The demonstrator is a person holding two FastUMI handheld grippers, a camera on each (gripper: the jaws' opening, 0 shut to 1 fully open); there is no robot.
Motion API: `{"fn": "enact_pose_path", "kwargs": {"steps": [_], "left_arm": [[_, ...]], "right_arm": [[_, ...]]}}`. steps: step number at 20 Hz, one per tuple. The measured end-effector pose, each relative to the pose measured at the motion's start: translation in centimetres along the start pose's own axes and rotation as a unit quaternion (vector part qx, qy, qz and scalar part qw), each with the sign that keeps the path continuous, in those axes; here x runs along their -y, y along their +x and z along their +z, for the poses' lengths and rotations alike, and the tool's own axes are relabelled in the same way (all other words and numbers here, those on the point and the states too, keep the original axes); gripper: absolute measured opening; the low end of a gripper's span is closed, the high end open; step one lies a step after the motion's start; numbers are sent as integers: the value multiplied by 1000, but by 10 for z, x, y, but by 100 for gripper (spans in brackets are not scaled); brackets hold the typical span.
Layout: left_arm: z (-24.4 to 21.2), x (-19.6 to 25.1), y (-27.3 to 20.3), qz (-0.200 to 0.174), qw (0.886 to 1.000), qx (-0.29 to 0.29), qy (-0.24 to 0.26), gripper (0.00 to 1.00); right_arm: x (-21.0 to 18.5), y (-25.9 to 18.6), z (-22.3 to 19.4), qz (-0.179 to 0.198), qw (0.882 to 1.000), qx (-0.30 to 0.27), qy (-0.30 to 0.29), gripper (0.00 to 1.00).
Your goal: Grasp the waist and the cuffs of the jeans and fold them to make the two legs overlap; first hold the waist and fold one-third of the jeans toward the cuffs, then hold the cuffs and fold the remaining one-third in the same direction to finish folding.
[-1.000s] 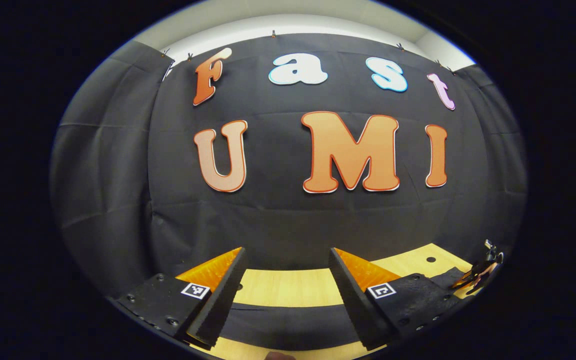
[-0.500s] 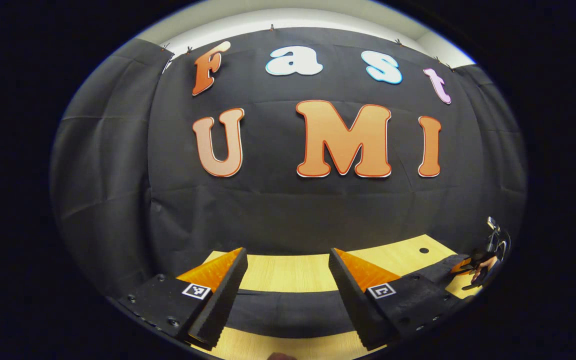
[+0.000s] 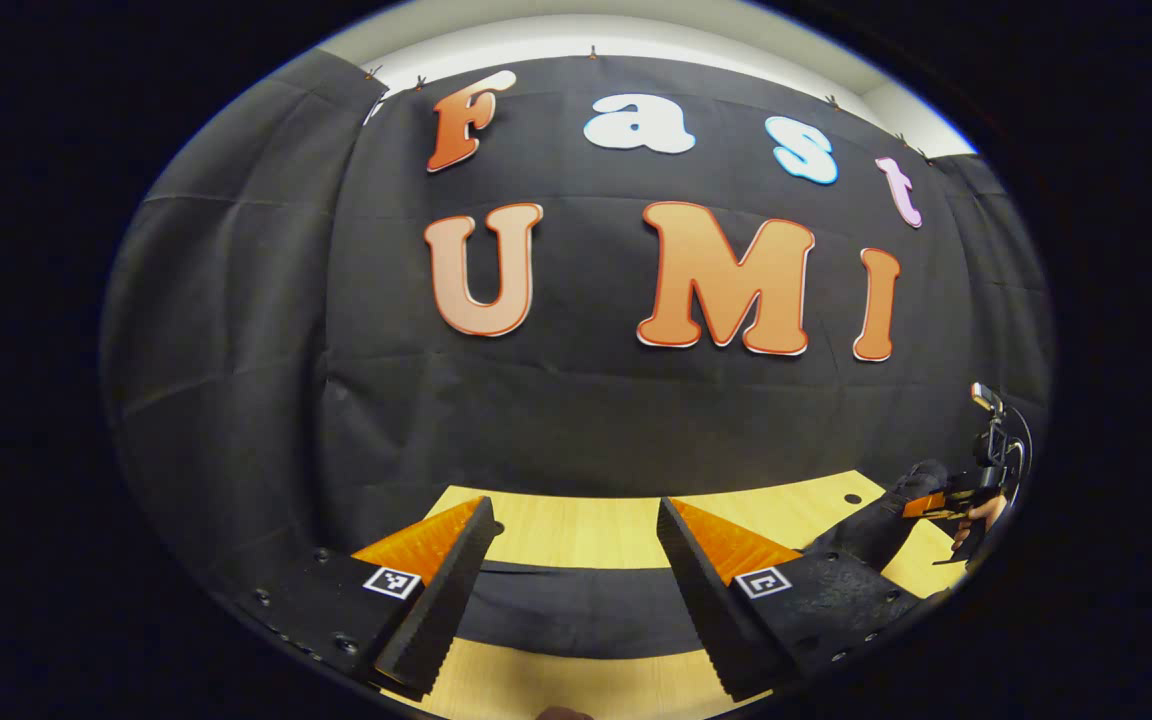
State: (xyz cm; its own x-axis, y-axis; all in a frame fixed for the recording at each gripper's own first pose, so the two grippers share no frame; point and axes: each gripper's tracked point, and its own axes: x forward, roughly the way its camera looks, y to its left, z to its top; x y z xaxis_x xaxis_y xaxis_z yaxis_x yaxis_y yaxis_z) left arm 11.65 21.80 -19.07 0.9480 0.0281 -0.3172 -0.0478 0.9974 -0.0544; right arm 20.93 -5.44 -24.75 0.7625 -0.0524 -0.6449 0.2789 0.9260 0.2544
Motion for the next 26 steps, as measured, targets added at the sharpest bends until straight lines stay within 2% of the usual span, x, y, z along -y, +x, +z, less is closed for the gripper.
{"fn": "enact_pose_path", "kwargs": {"steps": [4,8,12,14,16,19,20,21,22,24,26], "left_arm": [[-8,-41,-11,25,1000,-8,-17,99],[-10,-74,-19,45,999,-7,-22,98],[-14,-99,-22,62,998,-11,-29,98],[-18,-108,-25,70,997,-14,-34,98],[-23,-117,-24,77,996,-20,-39,98],[-44,-127,-21,87,994,-42,-41,98],[-52,-131,-21,89,994,-51,-41,98],[-56,-135,-21,92,993,-58,-41,98],[-59,-139,-22,96,992,-64,-42,98],[-68,-147,-23,103,991,-73,-44,98],[-78,-155,-19,107,989,-84,-51,98]], "right_arm": [[-42,-18,1,22,997,15,-76,24],[-82,-23,-11,46,988,21,-145,23],[-120,-30,-29,78,980,7,-185,23],[-137,-27,-48,85,973,4,-215,23],[-148,-17,-76,73,964,-6,-254,23],[-156,-3,-134,71,944,-59,-318,23],[-158,3,-153,78,940,-86,-321,30],[-161,0,-172,90,938,-116,-314,31],[-164,-5,-186,101,937,-141,-303,36],[-166,-4,-195,107,932,-143,-316,45],[-181,-13,-199,143,929,-144,-309,48]]}}
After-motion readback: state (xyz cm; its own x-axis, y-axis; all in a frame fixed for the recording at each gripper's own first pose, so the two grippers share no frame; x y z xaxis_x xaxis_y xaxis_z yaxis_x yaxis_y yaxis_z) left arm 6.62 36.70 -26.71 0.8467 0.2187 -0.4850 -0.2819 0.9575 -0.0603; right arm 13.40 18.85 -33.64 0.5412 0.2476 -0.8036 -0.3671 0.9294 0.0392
